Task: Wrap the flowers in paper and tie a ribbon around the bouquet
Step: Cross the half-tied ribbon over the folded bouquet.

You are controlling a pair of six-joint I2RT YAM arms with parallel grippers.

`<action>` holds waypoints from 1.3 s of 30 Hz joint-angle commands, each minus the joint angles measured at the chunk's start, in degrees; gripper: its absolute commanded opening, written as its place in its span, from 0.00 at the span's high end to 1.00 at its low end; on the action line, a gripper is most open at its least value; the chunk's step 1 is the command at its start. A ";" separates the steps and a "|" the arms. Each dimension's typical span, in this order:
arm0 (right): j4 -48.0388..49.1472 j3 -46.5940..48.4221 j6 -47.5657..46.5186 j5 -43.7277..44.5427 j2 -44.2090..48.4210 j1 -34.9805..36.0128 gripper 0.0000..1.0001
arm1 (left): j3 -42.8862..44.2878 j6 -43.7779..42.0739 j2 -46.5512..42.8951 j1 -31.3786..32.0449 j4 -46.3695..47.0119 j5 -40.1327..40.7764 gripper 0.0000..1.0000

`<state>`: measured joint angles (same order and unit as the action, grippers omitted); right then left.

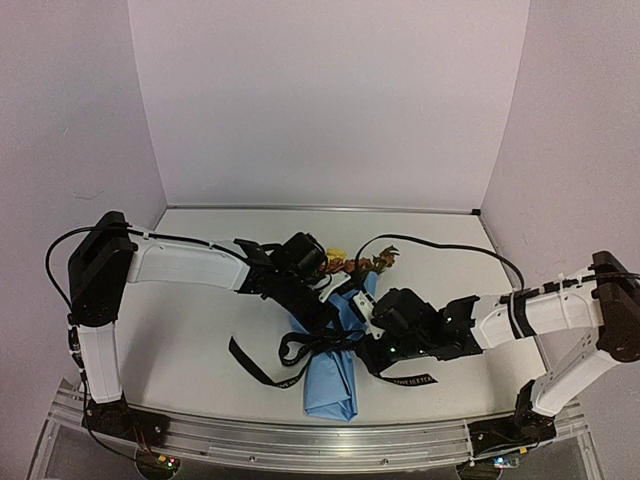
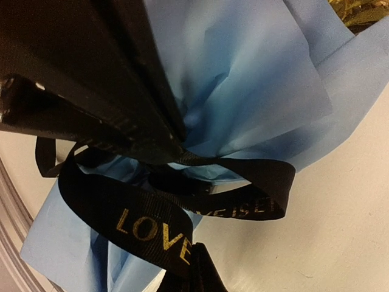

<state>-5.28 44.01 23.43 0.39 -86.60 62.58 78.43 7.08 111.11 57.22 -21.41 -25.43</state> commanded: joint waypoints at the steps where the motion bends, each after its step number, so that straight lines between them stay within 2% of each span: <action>1: 0.81 1.45 4.20 -0.84 -0.96 -1.05 1.00 | 1.69 -0.25 -0.46 0.33 -0.36 0.62 0.99; 10: 5.81 2.01 8.63 -3.79 -3.92 -2.83 1.00 | -1.12 1.62 -5.05 0.34 3.39 4.01 1.00; 27: 13.20 4.74 10.63 -6.31 -8.91 -5.36 1.00 | -3.17 2.90 -8.06 0.35 3.60 2.00 1.00; 39: 16.88 6.17 13.57 -10.14 -11.72 -7.11 1.00 | -6.80 6.62 -12.76 0.35 8.73 2.95 1.00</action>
<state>8.59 47.40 34.97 -7.86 -97.26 56.34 73.09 12.06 102.48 57.34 -17.02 -22.33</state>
